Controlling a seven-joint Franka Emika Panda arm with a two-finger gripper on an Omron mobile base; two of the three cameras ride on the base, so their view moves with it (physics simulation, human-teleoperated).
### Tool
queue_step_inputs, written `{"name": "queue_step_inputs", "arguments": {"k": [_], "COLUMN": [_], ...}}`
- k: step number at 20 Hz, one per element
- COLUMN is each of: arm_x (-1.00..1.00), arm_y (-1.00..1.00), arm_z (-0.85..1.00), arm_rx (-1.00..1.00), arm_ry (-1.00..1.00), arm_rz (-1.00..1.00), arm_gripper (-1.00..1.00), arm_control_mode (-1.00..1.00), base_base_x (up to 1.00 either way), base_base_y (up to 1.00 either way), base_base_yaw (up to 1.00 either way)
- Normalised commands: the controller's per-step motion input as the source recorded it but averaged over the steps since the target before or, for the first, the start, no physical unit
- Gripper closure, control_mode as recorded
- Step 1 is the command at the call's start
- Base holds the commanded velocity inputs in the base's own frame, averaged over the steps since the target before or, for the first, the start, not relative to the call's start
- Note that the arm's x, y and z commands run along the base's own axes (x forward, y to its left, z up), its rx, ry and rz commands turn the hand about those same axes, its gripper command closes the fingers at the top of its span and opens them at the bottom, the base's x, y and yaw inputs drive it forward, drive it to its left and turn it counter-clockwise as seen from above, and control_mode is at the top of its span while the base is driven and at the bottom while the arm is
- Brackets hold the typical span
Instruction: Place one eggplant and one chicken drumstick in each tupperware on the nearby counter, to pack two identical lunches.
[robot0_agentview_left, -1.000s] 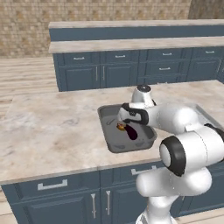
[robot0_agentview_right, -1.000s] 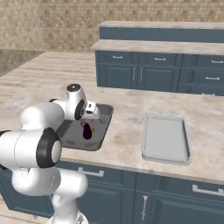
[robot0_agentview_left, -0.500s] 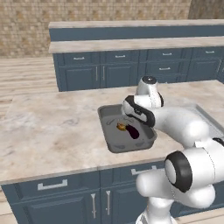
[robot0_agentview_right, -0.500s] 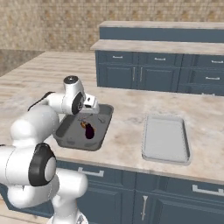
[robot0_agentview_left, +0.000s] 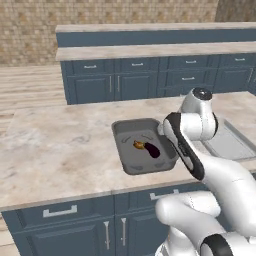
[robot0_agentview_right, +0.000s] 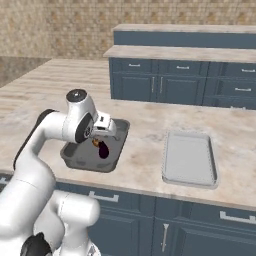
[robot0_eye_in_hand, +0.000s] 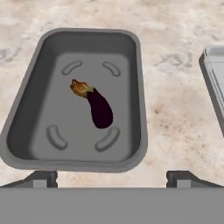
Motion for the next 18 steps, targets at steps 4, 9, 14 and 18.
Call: {"name": "queue_step_inputs", "arguments": {"k": [4,9,14,18], "arm_x": [-0.91,-0.59,0.0,0.0], "arm_y": [-0.01,0.04,0.0,0.0], "arm_z": [0.0,-0.07,0.0,0.0], "arm_rx": [0.0,0.0,0.0,0.0], "arm_ry": [-0.07,-0.04,0.0,0.0], "arm_rz": [0.0,0.0,0.0,0.0], "arm_gripper": [-1.0,-1.0,-1.0,-1.0], "arm_control_mode": [-1.0,-1.0,1.0,1.0], "base_base_x": [0.0,0.0,-0.74,-1.0], "base_base_y": [0.0,0.0,0.01,-0.34], "base_base_yaw": [0.0,0.0,0.0,-0.1]}}
